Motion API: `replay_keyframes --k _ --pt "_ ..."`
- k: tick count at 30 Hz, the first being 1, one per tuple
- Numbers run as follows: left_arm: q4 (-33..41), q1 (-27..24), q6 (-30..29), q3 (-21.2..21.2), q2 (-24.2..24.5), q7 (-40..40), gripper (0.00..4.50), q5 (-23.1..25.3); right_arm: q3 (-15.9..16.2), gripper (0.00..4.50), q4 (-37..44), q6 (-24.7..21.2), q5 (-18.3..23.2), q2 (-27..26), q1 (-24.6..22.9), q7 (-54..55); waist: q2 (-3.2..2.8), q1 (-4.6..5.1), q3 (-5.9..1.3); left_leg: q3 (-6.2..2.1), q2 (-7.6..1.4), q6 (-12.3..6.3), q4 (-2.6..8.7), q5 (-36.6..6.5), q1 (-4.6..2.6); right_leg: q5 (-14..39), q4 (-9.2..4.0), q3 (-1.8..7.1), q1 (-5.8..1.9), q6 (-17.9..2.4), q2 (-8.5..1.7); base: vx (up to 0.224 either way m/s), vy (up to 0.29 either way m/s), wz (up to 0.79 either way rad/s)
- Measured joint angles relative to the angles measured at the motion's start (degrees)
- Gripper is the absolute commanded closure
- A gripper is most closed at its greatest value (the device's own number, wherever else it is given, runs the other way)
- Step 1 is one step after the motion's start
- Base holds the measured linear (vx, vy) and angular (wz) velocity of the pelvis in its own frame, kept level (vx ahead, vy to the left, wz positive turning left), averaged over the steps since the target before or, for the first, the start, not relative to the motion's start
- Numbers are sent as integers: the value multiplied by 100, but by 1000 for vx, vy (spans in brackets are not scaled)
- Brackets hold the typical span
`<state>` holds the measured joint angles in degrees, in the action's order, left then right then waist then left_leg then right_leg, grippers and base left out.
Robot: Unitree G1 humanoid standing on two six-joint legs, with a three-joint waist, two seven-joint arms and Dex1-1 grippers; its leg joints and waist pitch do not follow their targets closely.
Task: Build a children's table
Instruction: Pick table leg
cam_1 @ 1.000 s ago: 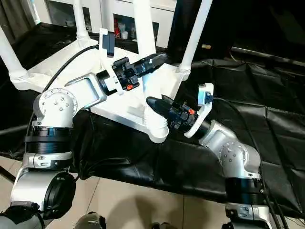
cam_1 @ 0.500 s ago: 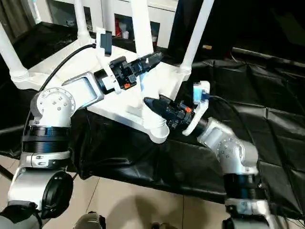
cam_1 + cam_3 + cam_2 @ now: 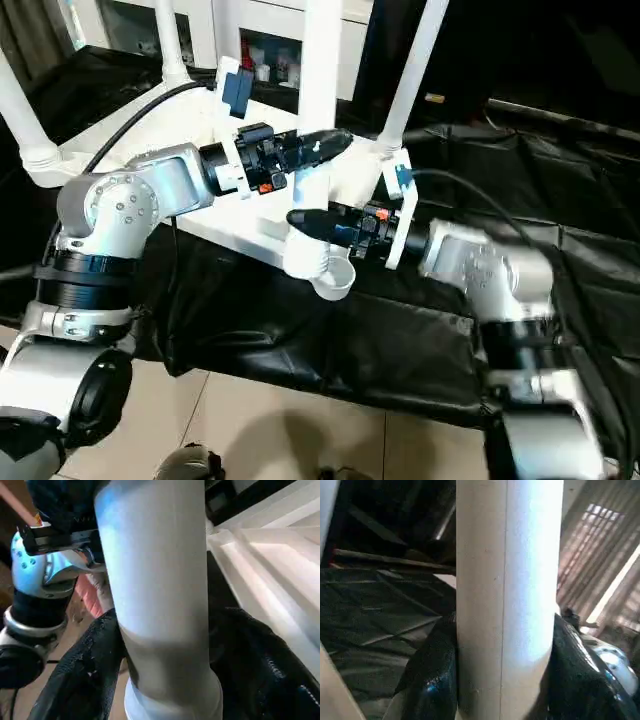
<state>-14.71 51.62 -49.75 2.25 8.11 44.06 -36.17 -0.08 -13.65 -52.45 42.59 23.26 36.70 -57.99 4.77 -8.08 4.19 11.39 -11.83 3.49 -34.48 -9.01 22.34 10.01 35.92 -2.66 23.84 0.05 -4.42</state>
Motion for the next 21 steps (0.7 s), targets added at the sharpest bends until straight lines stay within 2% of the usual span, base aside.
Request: replay_keyframes --k 11,21 --pt "2 -1 -205 -97 67 355 260 -158 469 143 -39 -115 -89 127 7 -562 13 -3 -1 0 -1 2 -1 1 0 0 4 0 1 0 0 0 0 0" --pt "3 -1 -262 -95 114 413 260 -174 511 143 -129 -95 -176 92 140 -653 21 -4 -2 0 -1 2 -3 2 0 0 6 0 2 0 0 0 0 0"
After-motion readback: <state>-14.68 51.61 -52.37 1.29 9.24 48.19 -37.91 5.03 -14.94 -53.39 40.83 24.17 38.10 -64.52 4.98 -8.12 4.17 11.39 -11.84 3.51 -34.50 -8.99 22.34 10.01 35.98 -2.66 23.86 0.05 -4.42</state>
